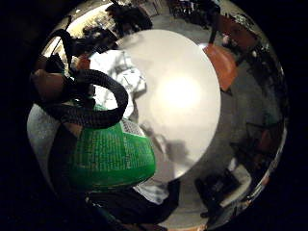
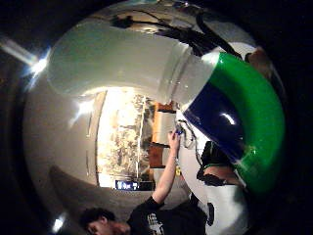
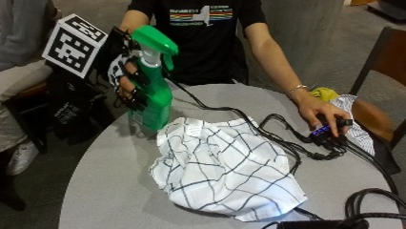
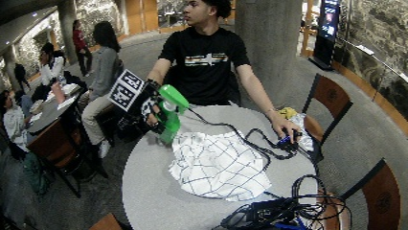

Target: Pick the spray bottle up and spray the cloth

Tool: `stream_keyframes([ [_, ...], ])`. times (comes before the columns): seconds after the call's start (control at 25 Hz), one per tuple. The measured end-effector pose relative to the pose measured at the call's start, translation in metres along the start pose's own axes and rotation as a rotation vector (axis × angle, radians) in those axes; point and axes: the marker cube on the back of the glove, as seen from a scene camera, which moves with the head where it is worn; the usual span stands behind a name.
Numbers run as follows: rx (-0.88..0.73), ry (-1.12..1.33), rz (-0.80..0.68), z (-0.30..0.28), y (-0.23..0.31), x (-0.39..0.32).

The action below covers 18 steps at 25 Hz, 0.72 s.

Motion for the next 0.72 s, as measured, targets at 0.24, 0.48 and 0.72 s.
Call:
stream_keyframes([
  [0.24, 0.058, -0.199, -0.209, 0.014, 0.043, -0.041],
  [0.48, 0.017, -0.362, -0.405, 0.058, 0.076, -0.096],
  [0.72, -0.114, -0.451, -0.480, 0.115, 0.104, -0.130],
])
